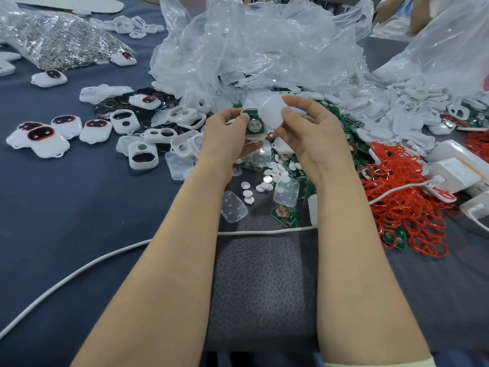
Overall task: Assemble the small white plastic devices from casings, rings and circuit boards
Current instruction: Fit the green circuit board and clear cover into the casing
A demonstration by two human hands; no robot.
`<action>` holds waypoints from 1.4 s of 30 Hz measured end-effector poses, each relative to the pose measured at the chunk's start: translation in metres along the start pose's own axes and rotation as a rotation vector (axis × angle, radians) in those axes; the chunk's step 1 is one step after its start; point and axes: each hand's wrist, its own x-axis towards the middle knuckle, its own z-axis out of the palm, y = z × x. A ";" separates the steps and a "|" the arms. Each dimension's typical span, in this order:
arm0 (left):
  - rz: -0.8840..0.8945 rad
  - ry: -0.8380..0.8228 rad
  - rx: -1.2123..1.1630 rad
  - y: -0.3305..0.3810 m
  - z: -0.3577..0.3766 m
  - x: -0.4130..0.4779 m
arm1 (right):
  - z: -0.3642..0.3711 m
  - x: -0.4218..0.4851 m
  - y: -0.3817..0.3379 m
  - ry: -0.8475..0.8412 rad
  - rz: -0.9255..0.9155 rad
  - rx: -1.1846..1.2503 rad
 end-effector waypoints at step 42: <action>0.005 -0.009 -0.004 -0.002 0.002 -0.002 | 0.013 0.002 0.007 0.125 0.041 -0.068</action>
